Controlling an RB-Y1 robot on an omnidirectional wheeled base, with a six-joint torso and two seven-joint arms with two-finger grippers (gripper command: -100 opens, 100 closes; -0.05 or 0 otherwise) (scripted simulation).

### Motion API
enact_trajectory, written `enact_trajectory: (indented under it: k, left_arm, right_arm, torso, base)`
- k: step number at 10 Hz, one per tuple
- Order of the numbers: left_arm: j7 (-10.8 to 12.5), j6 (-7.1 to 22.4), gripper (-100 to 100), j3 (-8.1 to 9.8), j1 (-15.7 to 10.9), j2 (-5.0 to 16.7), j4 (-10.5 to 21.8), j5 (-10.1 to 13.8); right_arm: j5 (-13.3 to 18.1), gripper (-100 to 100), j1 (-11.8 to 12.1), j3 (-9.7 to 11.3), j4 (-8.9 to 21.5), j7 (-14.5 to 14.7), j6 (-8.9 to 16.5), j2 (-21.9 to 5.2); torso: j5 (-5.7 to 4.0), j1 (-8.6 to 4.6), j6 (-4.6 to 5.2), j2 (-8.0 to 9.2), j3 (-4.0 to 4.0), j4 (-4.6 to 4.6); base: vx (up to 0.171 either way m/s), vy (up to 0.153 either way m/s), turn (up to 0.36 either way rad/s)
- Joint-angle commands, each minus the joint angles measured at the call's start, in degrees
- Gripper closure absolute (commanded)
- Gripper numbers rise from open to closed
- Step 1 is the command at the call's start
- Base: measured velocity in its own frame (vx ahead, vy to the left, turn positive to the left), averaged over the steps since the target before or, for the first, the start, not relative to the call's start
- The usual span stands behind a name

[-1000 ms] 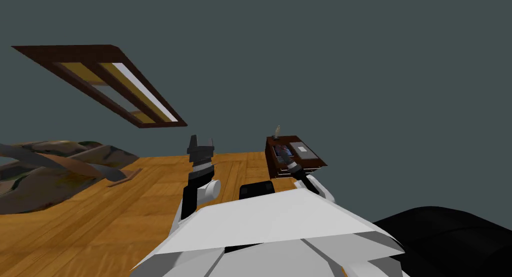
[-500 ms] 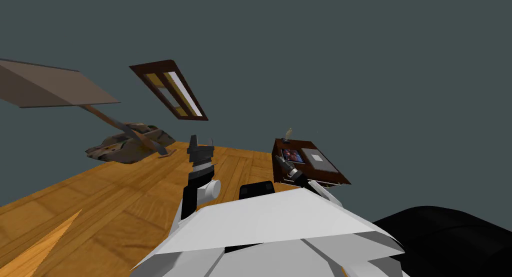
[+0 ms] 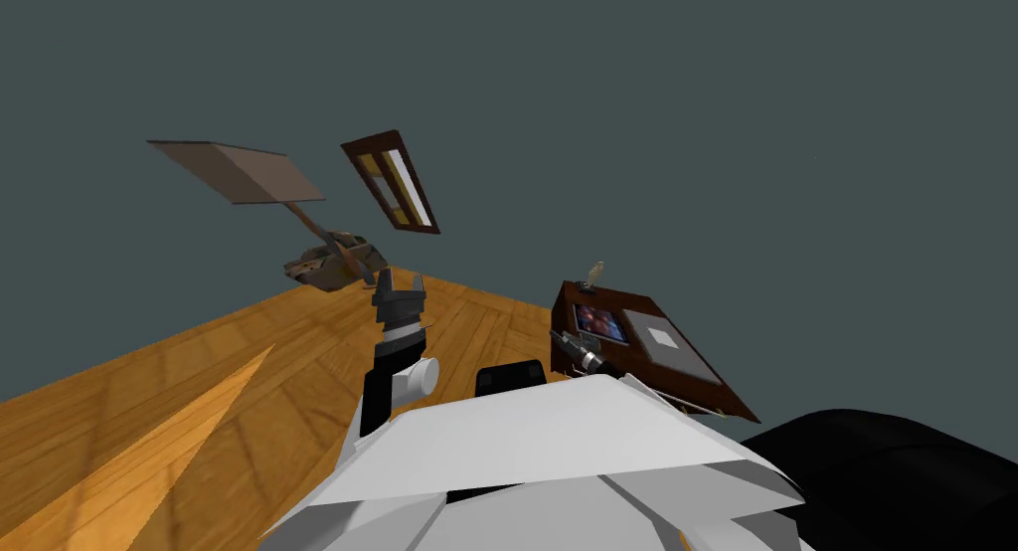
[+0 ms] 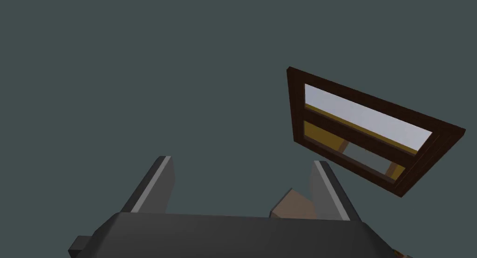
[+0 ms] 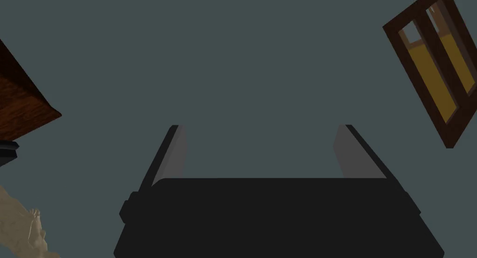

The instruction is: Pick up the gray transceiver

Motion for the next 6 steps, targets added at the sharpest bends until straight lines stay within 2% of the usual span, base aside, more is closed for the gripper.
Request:
enact_trajectory:
  k: [1,2,4,5,6]
  left_arm:
    - [0.0,0.0,0,0.0,0.0,0.0,0.0,0.0]
    - [0.0,0.0,0,-0.01,-0.01,0.0,0.0,0.0]
    - [0.0,0.0,0,0.0,-0.01,0.0,0.0,0.0]
    - [0.0,0.0,0,0.0,-0.01,0.0,0.0,0.0]
    - [0.0,0.0,0,0.01,0.01,0.0,0.0,0.0]
  right_arm:
    - [0.9,-100,0.61,1.47,2.42,0.72,1.92,-2.72]
    - [0.9,-100,0.61,1.47,2.42,0.72,1.92,-2.72]
    - [2.9,-100,2.06,4.36,6.11,3.08,4.82,-5.63]
    - [2.9,-100,2.06,4.36,6.67,3.08,4.82,-5.63]
    - [3.87,-100,2.79,5.81,8.69,4.24,6.23,-6.93]
  torso:
    - [0.0,0.0,0.0,0.0,0.0,0.0]
    - [0.01,0.01,-0.03,-0.01,-0.01,-0.01]
    - [0.0,0.0,-0.02,-0.02,-0.01,-0.01]
    - [-0.01,-0.08,-0.03,-0.03,-0.02,-0.01]
    - [-0.02,-0.05,0.03,-0.02,-0.01,-0.01]
  base:
    - [0.002,-0.034,0.379]
    - [-0.001,-0.036,0.172]
    - [-0.004,-0.048,0.372]
    - [-0.004,-0.052,0.232]
    - [-0.001,-0.048,0.335]
